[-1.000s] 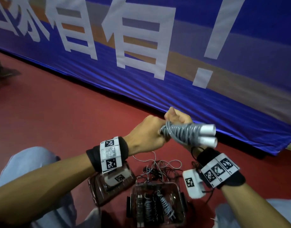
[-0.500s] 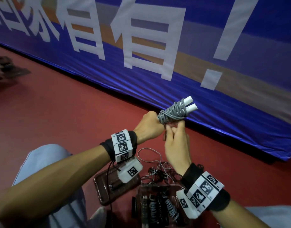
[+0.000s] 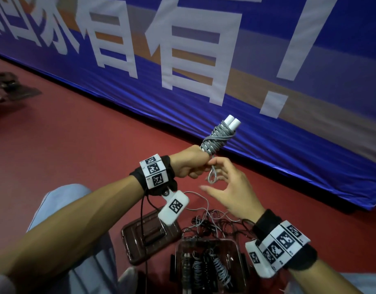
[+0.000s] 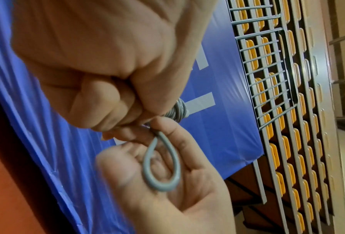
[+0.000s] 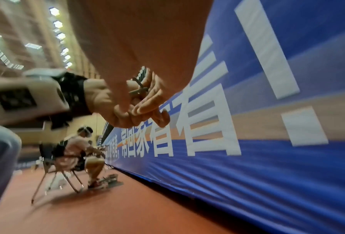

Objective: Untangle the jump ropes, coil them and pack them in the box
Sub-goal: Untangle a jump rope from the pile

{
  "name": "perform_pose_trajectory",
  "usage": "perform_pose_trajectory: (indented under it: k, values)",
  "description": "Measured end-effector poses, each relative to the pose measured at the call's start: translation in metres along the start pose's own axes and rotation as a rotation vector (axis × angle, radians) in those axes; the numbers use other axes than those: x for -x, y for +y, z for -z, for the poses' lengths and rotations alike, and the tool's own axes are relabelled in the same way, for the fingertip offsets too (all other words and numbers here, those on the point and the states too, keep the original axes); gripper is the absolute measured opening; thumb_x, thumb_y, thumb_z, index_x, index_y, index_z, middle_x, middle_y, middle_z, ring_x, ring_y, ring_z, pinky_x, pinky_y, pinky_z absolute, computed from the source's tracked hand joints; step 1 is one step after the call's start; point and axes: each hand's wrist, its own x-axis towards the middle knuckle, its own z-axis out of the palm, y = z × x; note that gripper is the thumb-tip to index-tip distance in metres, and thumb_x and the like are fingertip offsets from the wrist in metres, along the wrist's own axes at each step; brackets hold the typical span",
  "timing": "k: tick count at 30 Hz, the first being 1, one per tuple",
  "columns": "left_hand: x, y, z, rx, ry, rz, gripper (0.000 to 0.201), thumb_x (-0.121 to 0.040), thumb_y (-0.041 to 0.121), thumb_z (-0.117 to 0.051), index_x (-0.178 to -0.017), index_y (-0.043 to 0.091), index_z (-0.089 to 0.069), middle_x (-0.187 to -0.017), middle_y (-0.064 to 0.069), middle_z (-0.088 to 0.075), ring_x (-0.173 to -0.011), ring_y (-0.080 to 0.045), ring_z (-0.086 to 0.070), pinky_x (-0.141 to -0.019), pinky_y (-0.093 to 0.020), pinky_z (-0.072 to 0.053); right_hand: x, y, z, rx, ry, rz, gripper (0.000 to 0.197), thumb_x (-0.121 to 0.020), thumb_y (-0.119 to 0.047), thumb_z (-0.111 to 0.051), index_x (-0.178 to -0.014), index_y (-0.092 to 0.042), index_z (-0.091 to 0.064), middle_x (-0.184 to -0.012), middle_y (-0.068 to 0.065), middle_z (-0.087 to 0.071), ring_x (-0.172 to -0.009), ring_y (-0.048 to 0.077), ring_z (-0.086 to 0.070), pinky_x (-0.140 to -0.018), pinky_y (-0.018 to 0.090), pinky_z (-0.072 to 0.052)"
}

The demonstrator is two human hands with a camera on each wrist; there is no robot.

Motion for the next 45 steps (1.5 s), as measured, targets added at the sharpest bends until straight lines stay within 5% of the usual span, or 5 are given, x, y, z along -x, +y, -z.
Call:
perform_pose_trajectory:
  k: [5, 10, 17, 29, 45]
  values:
    - [0.004, -0.001, -0.011, -0.056, -0.156, 0.061, 0.035, -0.09, 0.002, -0.039, -0.058, 0.014, -0.044, -0.048, -0.001, -0.034, -0.038, -0.009, -0.023, -0.043, -0.014, -0.016, -0.008, 0.01, 0.026, 0.584, 0.093, 0.541, 0.013, -0.102, -0.019, -0.063, -0.105, -0.009, -0.071, -0.082, -0.001, -0.065, -0.069, 0.02, -0.059, -0.064, 0.036, -0.046]
    - [0.007, -0.007, -0.019, -0.153, -0.269, 0.057, 0.022, -0.084, 0.0, -0.037, -0.068, 0.009, -0.048, -0.052, -0.002, -0.036, -0.037, -0.009, -0.023, -0.043, -0.015, -0.017, -0.009, -0.01, 0.047, 1.089, 0.05, 0.85, 0.008, -0.098, -0.022, -0.069, -0.092, -0.016, -0.07, -0.093, 0.0, -0.061, -0.086, 0.02, -0.051, -0.076, 0.035, -0.038]
    - [0.025, -0.01, -0.057, -0.142, -0.252, -0.169, 0.012, -0.089, -0.002, -0.045, -0.083, 0.007, -0.05, -0.055, -0.003, -0.032, -0.04, -0.012, -0.026, -0.041, -0.019, -0.025, -0.005, 0.005, 0.054, 1.007, 0.113, 0.686, 0.03, -0.107, -0.022, -0.045, -0.103, -0.008, -0.072, -0.113, 0.004, -0.073, -0.114, 0.021, -0.066, -0.11, 0.043, -0.032]
    - [0.045, 0.009, -0.065, -0.169, -0.242, -0.257, 0.03, -0.077, 0.004, -0.073, -0.096, 0.006, -0.05, -0.07, -0.008, -0.048, -0.051, -0.019, -0.041, -0.046, -0.031, -0.036, -0.008, 0.005, 0.063, 0.811, 0.545, 0.615, 0.049, -0.11, -0.024, -0.035, -0.074, -0.008, -0.064, -0.064, 0.0, -0.062, -0.053, 0.023, -0.052, -0.08, 0.043, -0.045]
    - [0.055, 0.015, -0.05, 0.127, -0.234, -0.701, 0.03, -0.105, -0.003, -0.04, -0.134, -0.001, -0.047, -0.091, -0.026, -0.062, -0.087, -0.031, -0.066, -0.068, -0.041, -0.052, -0.01, -0.004, 0.086, 0.58, 0.709, 0.274, 0.074, -0.11, -0.049, -0.019, -0.071, -0.011, -0.068, -0.066, -0.017, -0.06, -0.079, 0.013, -0.046, -0.075, 0.039, -0.044]
